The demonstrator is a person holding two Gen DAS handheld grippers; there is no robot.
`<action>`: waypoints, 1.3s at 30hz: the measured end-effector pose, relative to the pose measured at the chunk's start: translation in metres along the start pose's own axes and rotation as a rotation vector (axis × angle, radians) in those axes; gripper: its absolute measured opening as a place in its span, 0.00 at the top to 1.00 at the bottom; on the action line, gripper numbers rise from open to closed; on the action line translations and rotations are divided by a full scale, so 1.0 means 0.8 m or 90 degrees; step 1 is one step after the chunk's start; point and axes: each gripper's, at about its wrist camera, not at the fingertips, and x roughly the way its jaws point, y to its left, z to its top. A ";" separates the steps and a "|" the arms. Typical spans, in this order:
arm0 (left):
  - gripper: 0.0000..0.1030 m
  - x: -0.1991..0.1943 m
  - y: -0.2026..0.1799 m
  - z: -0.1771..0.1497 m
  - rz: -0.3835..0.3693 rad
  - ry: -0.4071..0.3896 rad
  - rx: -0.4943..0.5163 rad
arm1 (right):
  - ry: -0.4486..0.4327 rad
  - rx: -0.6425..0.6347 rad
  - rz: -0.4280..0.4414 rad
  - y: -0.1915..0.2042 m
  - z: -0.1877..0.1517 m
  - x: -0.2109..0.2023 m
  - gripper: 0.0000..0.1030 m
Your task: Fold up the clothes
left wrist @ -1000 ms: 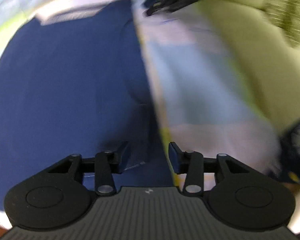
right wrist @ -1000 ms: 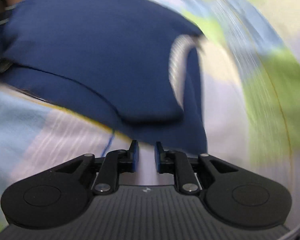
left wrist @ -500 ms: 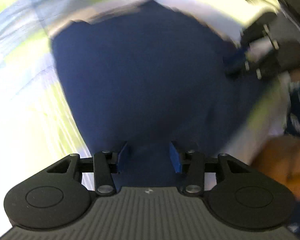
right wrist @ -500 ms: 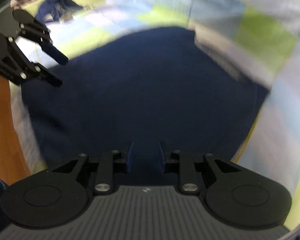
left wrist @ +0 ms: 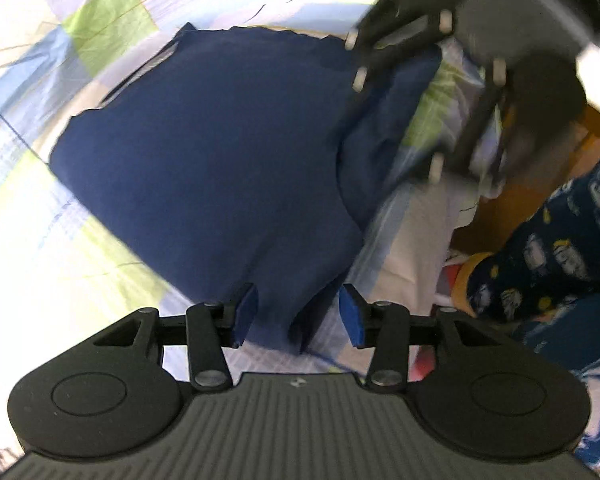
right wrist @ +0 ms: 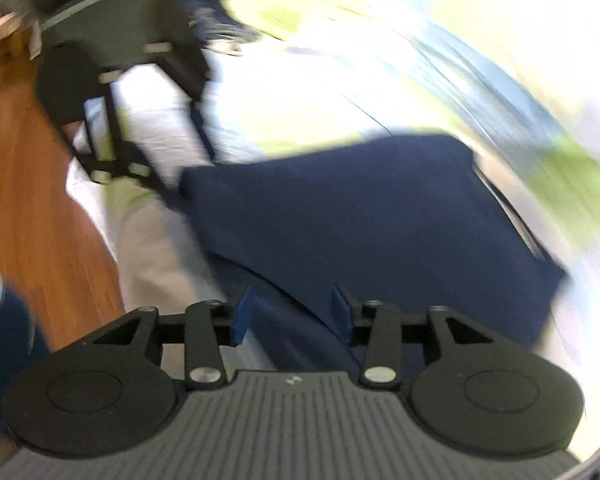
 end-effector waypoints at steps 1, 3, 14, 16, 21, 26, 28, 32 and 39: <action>0.51 0.000 -0.001 -0.004 -0.003 -0.006 0.009 | -0.007 -0.011 -0.003 0.012 0.003 0.008 0.63; 0.51 -0.003 0.000 -0.016 -0.011 -0.032 0.032 | -0.022 -0.027 -0.009 0.023 0.011 0.013 0.63; 0.46 0.006 0.008 -0.035 0.024 -0.119 0.225 | -0.060 0.011 -0.056 0.040 0.026 -0.006 0.95; 0.44 0.012 0.010 -0.031 0.026 -0.124 0.261 | -0.072 0.015 -0.066 0.039 0.026 -0.018 0.95; 0.42 0.018 0.004 -0.041 0.040 -0.160 0.357 | -0.100 0.079 -0.089 0.005 0.031 -0.018 0.97; 0.81 0.037 0.008 -0.029 0.042 -0.188 0.370 | -0.097 0.090 -0.065 -0.003 0.035 -0.005 0.89; 0.82 0.039 0.008 -0.031 0.041 -0.194 0.367 | -0.078 0.089 -0.091 -0.002 0.024 -0.014 0.69; 0.83 0.039 0.003 -0.038 0.042 -0.184 0.342 | 0.029 0.059 -0.243 -0.032 -0.051 -0.072 0.63; 0.79 0.045 0.007 -0.036 0.036 -0.171 0.314 | 0.170 -0.173 -0.244 -0.058 -0.178 -0.107 0.59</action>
